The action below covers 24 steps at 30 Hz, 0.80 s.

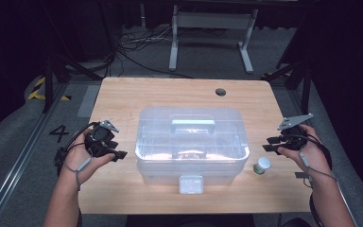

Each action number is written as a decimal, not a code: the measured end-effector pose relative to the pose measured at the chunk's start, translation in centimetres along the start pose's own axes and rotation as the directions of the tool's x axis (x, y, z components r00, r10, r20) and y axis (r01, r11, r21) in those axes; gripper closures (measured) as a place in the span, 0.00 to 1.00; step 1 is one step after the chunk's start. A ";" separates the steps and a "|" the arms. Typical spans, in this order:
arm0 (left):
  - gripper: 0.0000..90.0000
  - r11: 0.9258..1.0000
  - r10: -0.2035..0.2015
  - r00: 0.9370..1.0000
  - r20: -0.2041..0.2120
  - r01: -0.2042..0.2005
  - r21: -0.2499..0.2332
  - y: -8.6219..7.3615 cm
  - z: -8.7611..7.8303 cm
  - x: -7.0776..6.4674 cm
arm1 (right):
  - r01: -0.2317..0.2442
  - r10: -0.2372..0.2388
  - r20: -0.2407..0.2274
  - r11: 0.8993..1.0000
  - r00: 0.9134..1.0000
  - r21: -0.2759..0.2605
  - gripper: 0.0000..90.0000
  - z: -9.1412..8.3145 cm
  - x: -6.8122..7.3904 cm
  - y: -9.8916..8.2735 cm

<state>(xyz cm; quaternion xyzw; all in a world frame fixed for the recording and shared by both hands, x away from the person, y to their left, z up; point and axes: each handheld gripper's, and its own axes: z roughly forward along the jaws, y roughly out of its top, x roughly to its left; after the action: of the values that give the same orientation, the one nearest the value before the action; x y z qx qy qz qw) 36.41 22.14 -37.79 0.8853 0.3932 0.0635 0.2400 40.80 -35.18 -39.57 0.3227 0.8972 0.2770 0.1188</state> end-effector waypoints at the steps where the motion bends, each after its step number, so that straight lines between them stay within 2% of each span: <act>1: 0.54 1.000 0.005 1.000 -0.003 -0.005 -0.007 0.3 0.0 -0.2 | -0.001 0.001 0.001 1.000 1.000 -0.001 0.67 0.0 0.0 0.0; 5: 0.50 1.000 0.026 0.999 -0.025 -0.026 0.001 0.9 -0.2 -0.6 | -0.003 0.003 -0.001 1.000 1.000 -0.020 0.67 -0.4 0.1 0.0; 7: 0.50 1.000 0.027 1.000 -0.003 -0.027 -0.002 1.1 -0.3 -0.5 | 0.000 0.000 0.001 1.000 1.000 -0.016 0.68 -0.3 0.1 -0.1; 10: 0.48 1.000 0.030 1.000 -0.003 -0.030 -0.008 1.4 -0.6 -0.4 | -0.005 0.005 0.002 1.000 1.000 -0.011 0.68 -0.2 0.0 -0.3; 11: 0.47 0.999 0.030 1.000 -0.007 -0.030 -0.015 1.7 -1.1 -0.4 | 0.000 0.000 -0.004 1.000 1.000 -0.030 0.69 -0.1 0.0 -0.4; 16: 0.47 0.997 0.056 0.998 0.013 -0.055 -0.047 2.8 -2.5 -0.7 | 0.011 -0.012 -0.013 0.999 1.000 -0.048 0.72 0.0 0.3 -0.3; 22: 0.48 0.994 0.082 0.996 0.029 -0.079 -0.075 4.4 -4.2 -1.3 | -0.040 0.038 -0.059 0.998 0.998 -0.040 0.72 0.0 0.5 -0.4; 23: 0.49 0.994 0.082 0.996 0.029 -0.079 -0.075 4.4 -4.2 -1.3 | -0.040 0.038 -0.059 0.998 0.998 -0.040 0.72 0.0 0.5 -0.4; 24: 0.49 0.992 0.085 0.996 0.029 -0.082 -0.095 5.0 -4.7 -1.4 | -0.053 0.051 -0.055 0.998 0.997 -0.038 0.72 0.1 0.4 -0.4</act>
<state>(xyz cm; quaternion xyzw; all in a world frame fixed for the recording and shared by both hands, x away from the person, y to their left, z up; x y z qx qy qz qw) 37.35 19.96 -31.18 0.8897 0.3483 0.0771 0.2850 40.30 -35.11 -39.89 0.3358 0.8859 0.3060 0.0937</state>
